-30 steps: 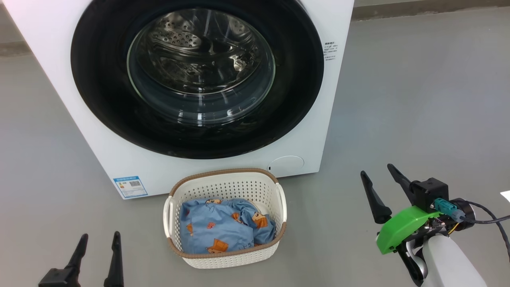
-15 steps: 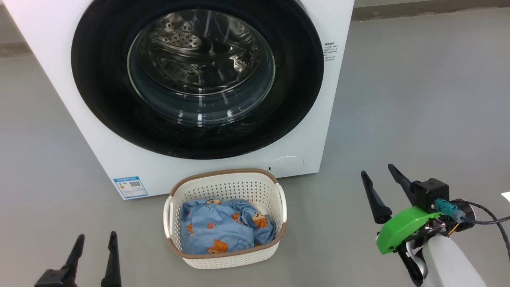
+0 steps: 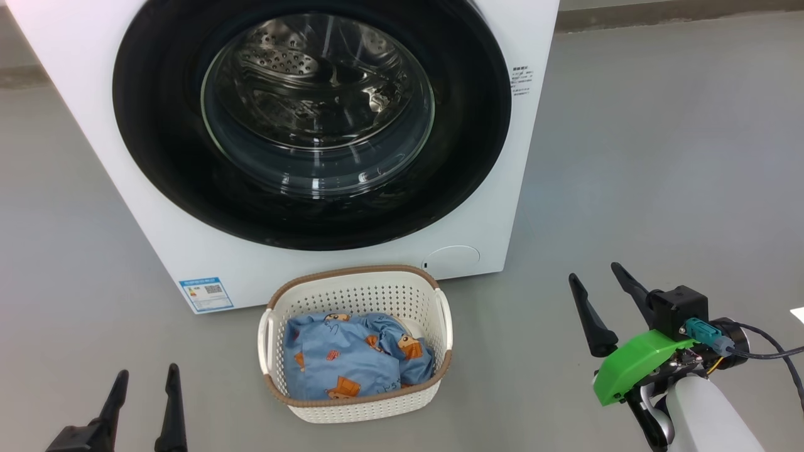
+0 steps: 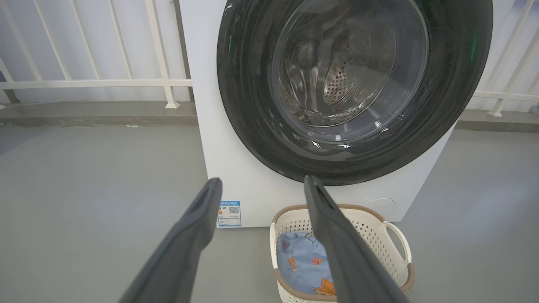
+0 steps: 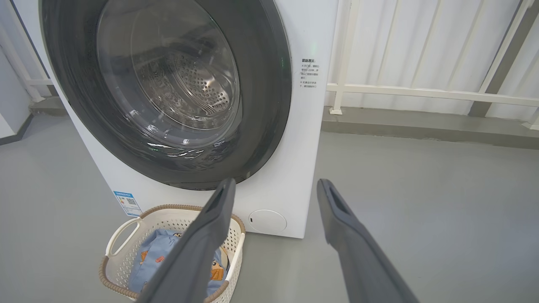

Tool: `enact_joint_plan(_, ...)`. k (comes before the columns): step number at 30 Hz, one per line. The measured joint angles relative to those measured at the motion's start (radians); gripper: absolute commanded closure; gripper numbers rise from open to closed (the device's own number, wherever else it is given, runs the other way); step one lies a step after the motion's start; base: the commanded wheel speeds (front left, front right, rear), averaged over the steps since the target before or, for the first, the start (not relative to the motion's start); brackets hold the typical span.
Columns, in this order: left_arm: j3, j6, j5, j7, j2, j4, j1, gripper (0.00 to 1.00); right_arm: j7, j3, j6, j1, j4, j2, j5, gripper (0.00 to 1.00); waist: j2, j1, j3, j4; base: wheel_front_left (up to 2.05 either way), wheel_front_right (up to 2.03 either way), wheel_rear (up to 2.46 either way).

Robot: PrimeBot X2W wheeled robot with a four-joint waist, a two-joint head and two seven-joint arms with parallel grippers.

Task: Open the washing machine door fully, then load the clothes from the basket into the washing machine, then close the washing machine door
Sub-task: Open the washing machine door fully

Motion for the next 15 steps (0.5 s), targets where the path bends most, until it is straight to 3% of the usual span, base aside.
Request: enact_joint_plan(15, 0.007, -0.009, 0.000, 0.000, 0.001, 0.010, -0.008, 0.00, 0.000, -0.002, 0.000, 0.000, -0.006, 0.000, 0.000, 0.00, 0.0000, 0.0001, 0.001, 0.000, 0.00, 0.00, 0.00)
